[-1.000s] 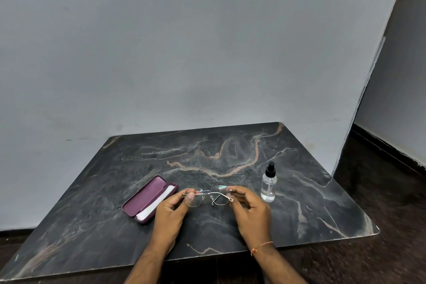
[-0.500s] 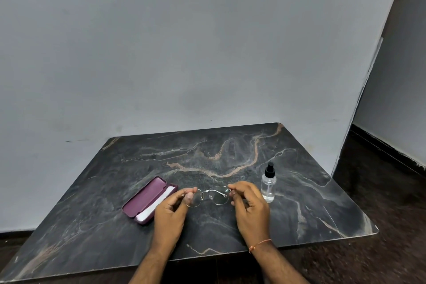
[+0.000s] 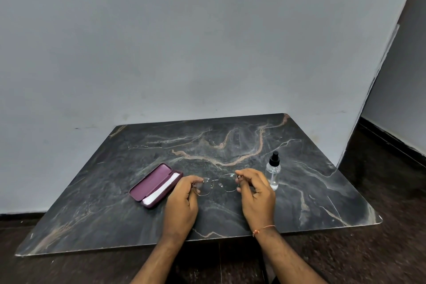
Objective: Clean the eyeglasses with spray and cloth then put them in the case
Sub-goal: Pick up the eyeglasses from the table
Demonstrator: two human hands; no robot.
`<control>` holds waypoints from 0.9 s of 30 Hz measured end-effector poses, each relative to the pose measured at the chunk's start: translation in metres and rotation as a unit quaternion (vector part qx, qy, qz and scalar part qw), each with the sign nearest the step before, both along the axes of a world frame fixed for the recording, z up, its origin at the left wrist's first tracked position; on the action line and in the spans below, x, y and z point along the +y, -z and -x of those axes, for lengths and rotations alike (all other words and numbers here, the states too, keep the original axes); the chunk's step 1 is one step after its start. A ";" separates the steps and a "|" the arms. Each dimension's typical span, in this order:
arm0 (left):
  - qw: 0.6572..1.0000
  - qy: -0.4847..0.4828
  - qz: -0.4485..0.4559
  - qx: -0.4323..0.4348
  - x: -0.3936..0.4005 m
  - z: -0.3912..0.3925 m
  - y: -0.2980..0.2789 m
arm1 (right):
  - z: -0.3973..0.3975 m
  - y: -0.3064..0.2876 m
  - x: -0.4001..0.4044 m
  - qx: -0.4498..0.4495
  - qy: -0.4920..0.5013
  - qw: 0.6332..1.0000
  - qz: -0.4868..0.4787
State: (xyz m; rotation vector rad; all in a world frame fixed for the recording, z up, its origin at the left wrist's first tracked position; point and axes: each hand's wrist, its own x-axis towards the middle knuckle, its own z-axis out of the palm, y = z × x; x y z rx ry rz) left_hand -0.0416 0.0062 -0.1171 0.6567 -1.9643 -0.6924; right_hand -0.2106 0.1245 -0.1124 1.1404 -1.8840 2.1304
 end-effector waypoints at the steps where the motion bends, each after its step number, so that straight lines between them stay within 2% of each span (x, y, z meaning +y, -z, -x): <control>1: 1.000 0.001 0.002 -0.005 0.001 0.000 -0.001 | 0.000 0.000 0.000 -0.007 0.002 1.000 0.001; 13: 0.994 0.094 0.045 -0.022 0.009 0.000 -0.008 | 0.007 0.004 -0.003 -0.094 0.042 0.995 0.008; 27: 0.996 0.080 0.048 0.006 0.006 0.000 -0.008 | -0.001 -0.002 0.002 -0.074 0.037 0.996 -0.023</control>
